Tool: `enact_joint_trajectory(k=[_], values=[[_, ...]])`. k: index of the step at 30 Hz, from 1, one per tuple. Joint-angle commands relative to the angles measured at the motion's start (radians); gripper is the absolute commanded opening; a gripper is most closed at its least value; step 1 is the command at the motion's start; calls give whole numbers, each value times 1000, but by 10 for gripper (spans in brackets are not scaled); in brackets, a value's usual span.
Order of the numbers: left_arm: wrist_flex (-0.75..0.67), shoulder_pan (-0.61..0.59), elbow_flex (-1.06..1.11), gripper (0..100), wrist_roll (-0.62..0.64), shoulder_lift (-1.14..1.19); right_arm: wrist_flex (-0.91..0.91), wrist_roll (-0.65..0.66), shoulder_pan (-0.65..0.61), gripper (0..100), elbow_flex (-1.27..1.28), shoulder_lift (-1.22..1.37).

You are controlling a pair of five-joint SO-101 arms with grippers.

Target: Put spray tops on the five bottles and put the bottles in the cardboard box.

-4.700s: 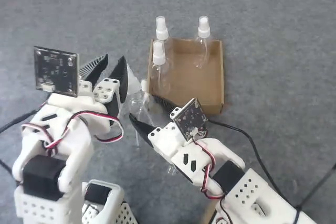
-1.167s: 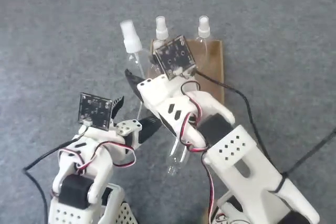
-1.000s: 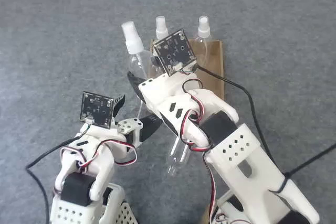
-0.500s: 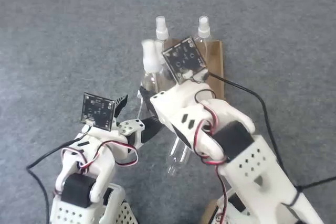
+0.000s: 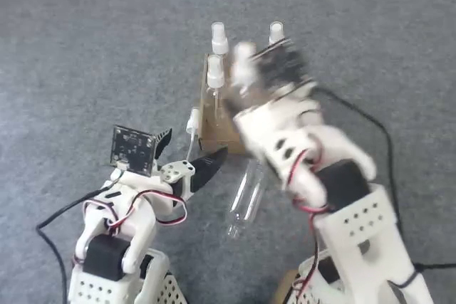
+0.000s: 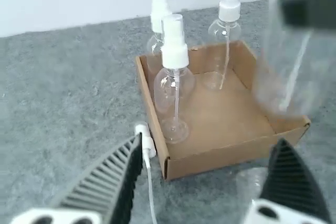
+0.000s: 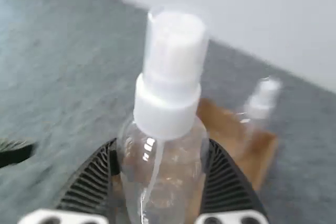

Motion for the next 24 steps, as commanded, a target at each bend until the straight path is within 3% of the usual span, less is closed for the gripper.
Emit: enact_joint_trajectory(k=[1,6,11,24], values=[[-23,-2,7,297,2,-11,-113,20,180,6,-57,13],[-55,-25,28,197,-35,-11,-275,12,266,6,20,140],[-121,-181,35,2,-12,-11,-507,11,285,6,176,203],[-129,-221,35,11,31,-8,-912,-81,225,6,400,292]])
